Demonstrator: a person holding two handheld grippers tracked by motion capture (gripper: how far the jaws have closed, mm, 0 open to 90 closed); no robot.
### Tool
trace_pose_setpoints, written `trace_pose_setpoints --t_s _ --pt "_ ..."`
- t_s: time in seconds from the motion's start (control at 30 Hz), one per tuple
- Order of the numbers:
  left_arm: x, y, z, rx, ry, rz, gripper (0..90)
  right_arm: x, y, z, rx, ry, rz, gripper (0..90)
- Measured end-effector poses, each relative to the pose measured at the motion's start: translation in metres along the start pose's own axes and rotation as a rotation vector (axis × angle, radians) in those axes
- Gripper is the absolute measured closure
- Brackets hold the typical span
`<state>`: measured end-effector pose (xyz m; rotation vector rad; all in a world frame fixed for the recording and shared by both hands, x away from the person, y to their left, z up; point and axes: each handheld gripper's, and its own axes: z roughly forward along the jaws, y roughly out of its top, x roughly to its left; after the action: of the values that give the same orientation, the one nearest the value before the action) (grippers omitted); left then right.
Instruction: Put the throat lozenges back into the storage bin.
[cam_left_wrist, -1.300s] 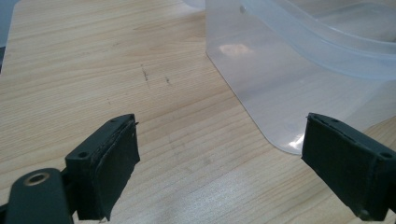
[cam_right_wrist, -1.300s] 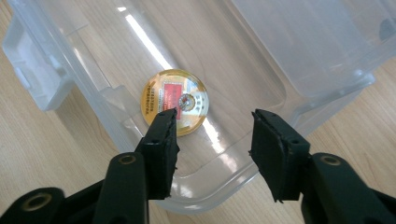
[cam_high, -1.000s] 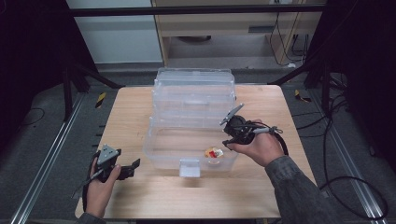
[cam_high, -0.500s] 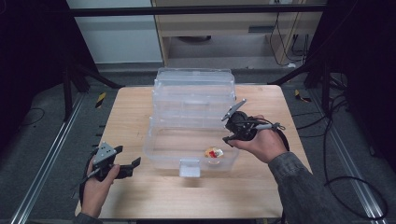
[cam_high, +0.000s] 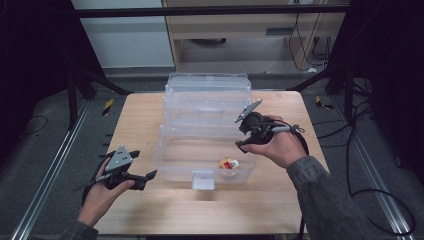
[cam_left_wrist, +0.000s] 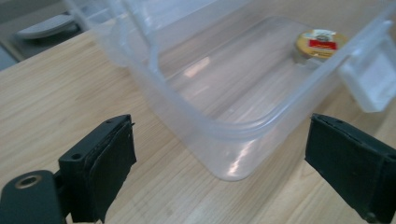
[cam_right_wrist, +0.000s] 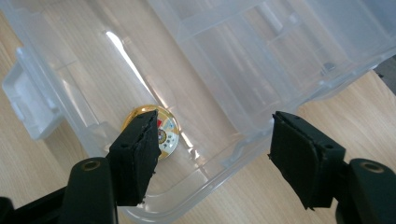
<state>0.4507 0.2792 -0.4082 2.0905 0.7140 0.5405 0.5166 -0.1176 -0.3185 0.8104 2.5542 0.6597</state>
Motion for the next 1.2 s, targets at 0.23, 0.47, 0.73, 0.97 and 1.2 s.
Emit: trace_pose_setpoints --t_s 0.23,0.47,0.73,0.97,1.2 --pt "-0.005 0.023 0.002 0.036 -0.046 0.096 7.9 -0.009 0.01 -0.002 -0.004 -0.008 0.002 25.8" --pt "-0.004 0.033 0.014 0.071 -0.088 0.15 7.1 -0.016 0.016 0.0 -0.007 -0.024 0.013 15.8" --pt "0.001 0.04 0.023 0.077 -0.137 0.188 6.8 -0.03 0.027 -0.001 0.006 -0.045 0.007 24.8" --pt "0.003 0.04 0.024 0.063 -0.167 0.175 9.8 -0.041 0.046 -0.001 0.009 -0.055 -0.036 28.5" --pt "0.002 0.042 0.03 0.082 -0.187 0.188 14.6 -0.048 0.054 0.005 0.009 -0.039 -0.06 38.2"
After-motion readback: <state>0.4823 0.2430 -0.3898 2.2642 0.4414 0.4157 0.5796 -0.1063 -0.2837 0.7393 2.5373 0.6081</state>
